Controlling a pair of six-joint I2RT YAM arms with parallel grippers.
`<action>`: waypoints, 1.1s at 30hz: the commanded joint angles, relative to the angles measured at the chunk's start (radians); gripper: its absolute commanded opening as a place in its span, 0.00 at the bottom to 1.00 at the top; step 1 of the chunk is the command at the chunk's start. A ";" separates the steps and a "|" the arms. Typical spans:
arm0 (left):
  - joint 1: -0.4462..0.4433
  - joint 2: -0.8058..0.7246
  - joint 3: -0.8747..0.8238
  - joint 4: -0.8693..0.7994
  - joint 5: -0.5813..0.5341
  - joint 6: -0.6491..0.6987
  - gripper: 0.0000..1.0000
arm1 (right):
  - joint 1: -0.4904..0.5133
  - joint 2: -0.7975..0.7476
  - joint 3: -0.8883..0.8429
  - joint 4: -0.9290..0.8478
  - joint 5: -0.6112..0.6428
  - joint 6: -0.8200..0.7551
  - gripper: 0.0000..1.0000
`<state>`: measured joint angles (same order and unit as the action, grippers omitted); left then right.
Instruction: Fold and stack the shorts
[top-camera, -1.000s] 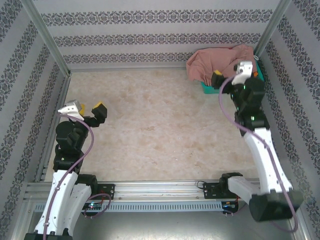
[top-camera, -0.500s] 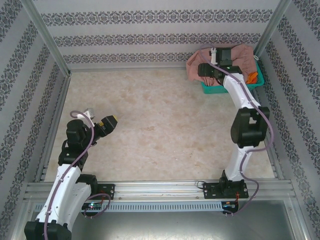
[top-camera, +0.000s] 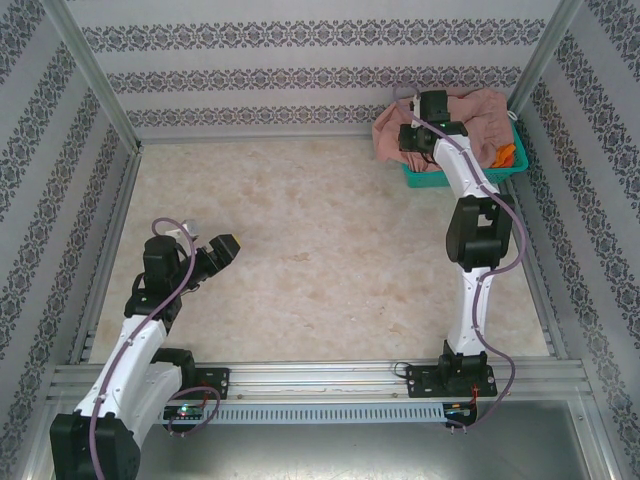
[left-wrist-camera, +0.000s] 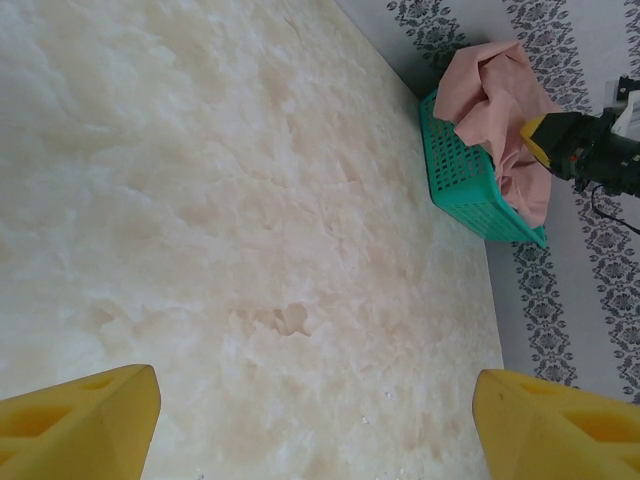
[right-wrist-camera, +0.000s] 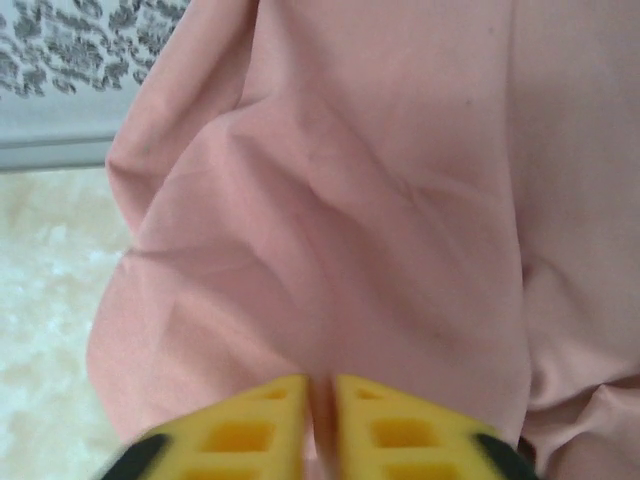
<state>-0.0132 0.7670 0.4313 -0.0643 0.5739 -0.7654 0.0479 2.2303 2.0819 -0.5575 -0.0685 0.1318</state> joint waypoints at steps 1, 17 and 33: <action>-0.010 0.002 0.010 0.048 0.018 -0.008 0.81 | -0.012 0.001 0.042 -0.004 -0.009 0.013 0.01; -0.011 -0.007 0.056 0.031 0.016 -0.016 0.80 | 0.023 -0.331 0.222 0.023 -0.121 0.096 0.00; -0.011 -0.092 0.132 0.008 -0.004 -0.055 0.79 | 0.479 -0.399 0.291 -0.085 -0.122 -0.047 0.42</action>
<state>-0.0139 0.7033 0.5117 -0.0608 0.5720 -0.7990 0.4725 1.7809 2.4481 -0.5861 -0.1585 0.1299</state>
